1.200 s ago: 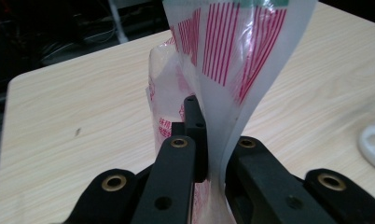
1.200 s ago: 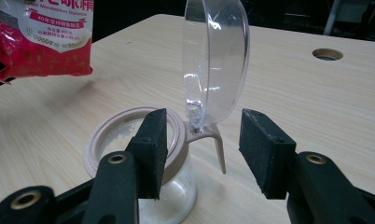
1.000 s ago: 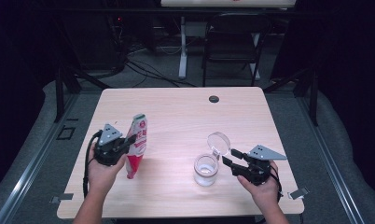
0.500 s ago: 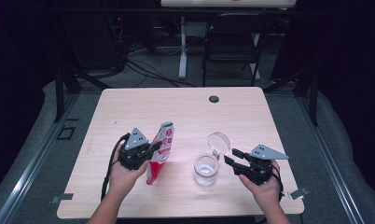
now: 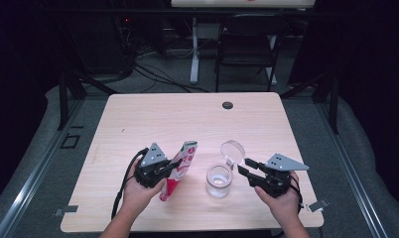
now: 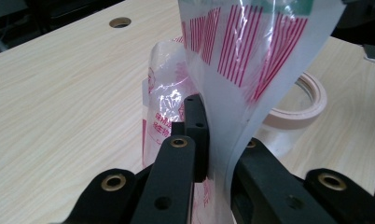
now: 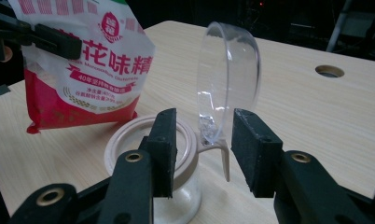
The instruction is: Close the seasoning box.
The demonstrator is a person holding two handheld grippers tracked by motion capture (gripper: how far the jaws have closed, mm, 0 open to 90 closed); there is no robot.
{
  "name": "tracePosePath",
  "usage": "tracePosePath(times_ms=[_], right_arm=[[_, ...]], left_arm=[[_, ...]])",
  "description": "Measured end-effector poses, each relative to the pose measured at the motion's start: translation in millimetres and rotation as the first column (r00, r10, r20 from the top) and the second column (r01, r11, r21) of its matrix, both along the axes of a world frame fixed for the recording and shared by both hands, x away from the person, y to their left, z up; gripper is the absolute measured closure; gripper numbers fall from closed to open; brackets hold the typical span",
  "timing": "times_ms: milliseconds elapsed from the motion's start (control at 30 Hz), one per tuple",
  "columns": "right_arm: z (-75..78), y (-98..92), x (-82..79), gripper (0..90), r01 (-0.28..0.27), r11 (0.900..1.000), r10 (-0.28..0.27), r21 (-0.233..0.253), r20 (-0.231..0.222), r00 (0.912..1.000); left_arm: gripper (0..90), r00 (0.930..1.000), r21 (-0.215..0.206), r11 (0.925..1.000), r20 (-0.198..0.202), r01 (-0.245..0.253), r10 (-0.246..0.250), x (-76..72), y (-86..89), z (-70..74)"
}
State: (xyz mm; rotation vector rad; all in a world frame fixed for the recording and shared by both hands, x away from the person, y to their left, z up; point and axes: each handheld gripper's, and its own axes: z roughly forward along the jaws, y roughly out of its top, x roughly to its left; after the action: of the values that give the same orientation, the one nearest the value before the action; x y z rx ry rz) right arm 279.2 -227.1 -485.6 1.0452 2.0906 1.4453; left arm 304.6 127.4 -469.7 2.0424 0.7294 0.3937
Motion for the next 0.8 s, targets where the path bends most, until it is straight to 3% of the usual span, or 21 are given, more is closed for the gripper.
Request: tracePosePath(times_ms=[333, 467, 667, 800], right_arm=[[20.6, 13.0, -7.7, 61.3, -0.065, 0.998, 0.065, -0.010, 0.054, 0.9964], [24.0, 26.8, -5.8, 61.1, -0.113, 0.993, 0.114, -0.018, 0.054, 0.9921], [19.8, 56.1, 2.6, 58.8, -0.244, 0.967, 0.245, -0.075, 0.001, 0.9695], [15.5, 72.1, 9.1, 58.8, -0.289, 0.952, 0.288, -0.098, -0.021, 0.9573]], left_arm=[[90.0, 0.9989, -0.036, 0.9986, -0.024, 0.040, -0.040, -15.9, 6.3, -14.5], [90.0, 0.9983, -0.021, 0.9983, -0.021, 0.055, -0.055, -24.1, 3.1, -20.8], [90.0, 0.9968, -0.039, 0.9978, -0.056, 0.054, -0.056, -28.3, 4.7, -29.8], [90.0, 0.9963, -0.048, 0.9976, -0.066, 0.051, -0.054, -30.8, 5.1, -33.5]])
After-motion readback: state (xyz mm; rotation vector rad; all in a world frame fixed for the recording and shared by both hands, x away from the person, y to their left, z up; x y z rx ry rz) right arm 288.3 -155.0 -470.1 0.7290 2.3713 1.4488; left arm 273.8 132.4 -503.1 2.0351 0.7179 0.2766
